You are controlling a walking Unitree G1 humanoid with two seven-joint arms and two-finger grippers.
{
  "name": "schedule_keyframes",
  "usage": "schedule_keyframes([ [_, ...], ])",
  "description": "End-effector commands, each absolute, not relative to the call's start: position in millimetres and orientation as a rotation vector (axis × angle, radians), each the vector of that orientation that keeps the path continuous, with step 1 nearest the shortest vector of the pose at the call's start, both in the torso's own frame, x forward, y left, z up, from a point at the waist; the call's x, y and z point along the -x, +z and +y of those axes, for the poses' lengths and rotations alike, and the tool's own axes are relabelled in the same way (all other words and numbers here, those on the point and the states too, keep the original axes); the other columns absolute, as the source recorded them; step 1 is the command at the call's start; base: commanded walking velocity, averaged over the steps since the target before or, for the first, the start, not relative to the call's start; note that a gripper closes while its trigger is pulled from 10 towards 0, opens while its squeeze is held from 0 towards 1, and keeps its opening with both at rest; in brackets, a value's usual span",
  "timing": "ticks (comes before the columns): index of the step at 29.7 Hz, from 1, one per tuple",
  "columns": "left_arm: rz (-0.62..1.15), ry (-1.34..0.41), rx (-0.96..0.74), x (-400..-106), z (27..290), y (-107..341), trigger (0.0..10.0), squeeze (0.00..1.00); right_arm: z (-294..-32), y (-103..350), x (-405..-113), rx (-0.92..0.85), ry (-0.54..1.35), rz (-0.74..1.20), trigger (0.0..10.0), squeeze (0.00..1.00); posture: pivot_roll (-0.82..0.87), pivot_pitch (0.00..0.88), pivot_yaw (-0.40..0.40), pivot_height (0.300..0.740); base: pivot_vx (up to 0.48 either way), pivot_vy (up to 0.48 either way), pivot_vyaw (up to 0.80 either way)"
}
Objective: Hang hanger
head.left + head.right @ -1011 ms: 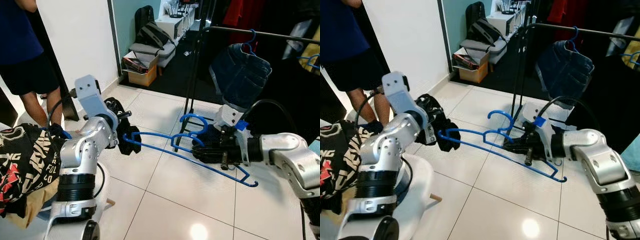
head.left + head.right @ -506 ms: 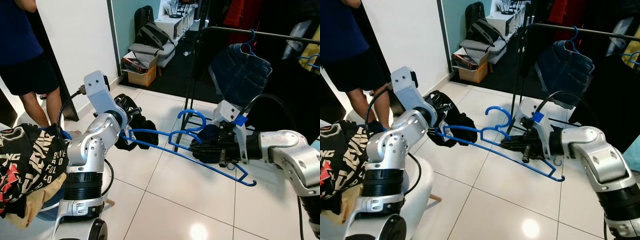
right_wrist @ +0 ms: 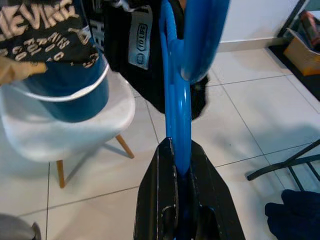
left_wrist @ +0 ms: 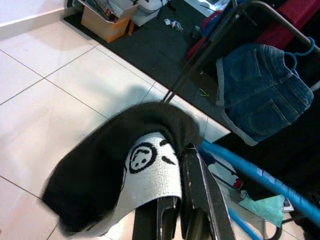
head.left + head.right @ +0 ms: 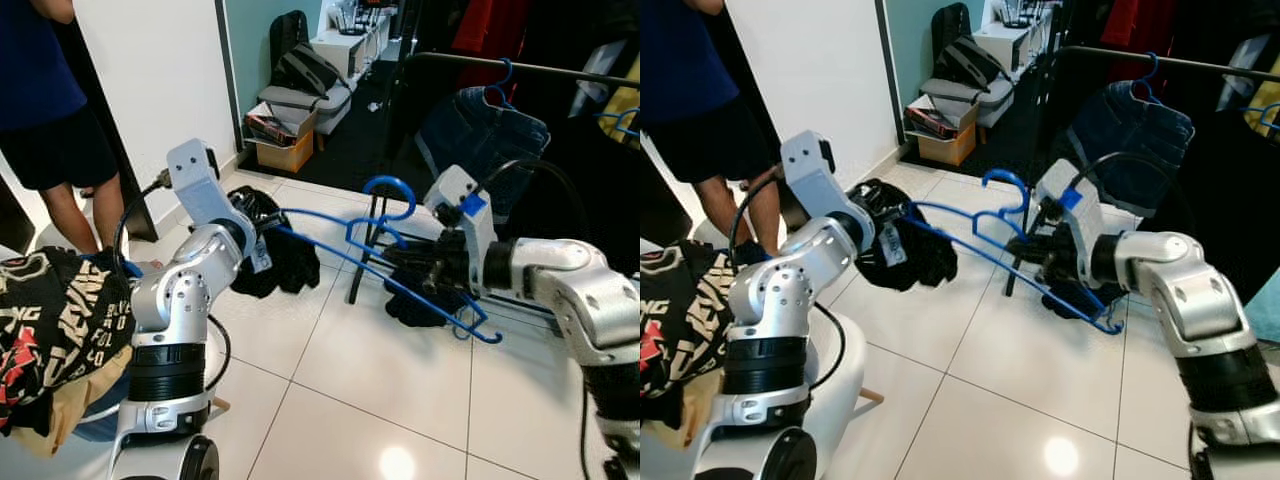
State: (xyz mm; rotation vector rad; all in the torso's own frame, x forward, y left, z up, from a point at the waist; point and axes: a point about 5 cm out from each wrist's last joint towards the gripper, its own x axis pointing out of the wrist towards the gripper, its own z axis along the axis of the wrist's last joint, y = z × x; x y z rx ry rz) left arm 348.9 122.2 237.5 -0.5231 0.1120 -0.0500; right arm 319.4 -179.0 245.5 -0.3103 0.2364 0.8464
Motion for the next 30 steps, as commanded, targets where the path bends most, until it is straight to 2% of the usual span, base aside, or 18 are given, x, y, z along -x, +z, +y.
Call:
schedule_keyframes([
  [1,0.094,-0.052,0.527,-348,122,243,10.0,0.00,-175,247,-309,0.313,0.927,0.252,10.0,0.00,-0.11,0.000,0.021,0.740,0.000,0.000,0.00],
  [5,0.092,-0.047,0.524,-348,122,243,10.0,0.00,-172,240,-288,0.358,1.077,0.325,10.0,0.00,-0.12,0.000,0.021,0.740,0.000,0.000,0.00],
  [10,0.093,-0.047,0.527,-349,121,244,10.0,0.00,-174,237,-277,0.379,1.139,0.382,10.0,0.00,-0.12,0.000,0.023,0.740,0.000,0.000,0.00],
  [21,0.095,-0.053,0.531,-349,118,244,10.0,0.00,-167,239,-273,0.367,1.173,0.369,10.0,0.00,-0.12,0.000,0.025,0.740,0.000,0.000,0.00],
  [26,0.091,-0.047,0.528,-349,120,244,10.0,0.00,-158,242,-263,0.341,1.280,0.337,10.0,0.00,-0.11,0.000,0.020,0.740,0.000,0.000,0.00],
  [30,0.091,-0.046,0.530,-348,120,244,10.0,0.00,-158,244,-266,0.349,1.258,0.320,10.0,0.00,-0.12,0.000,0.020,0.740,0.000,0.000,0.00],
])
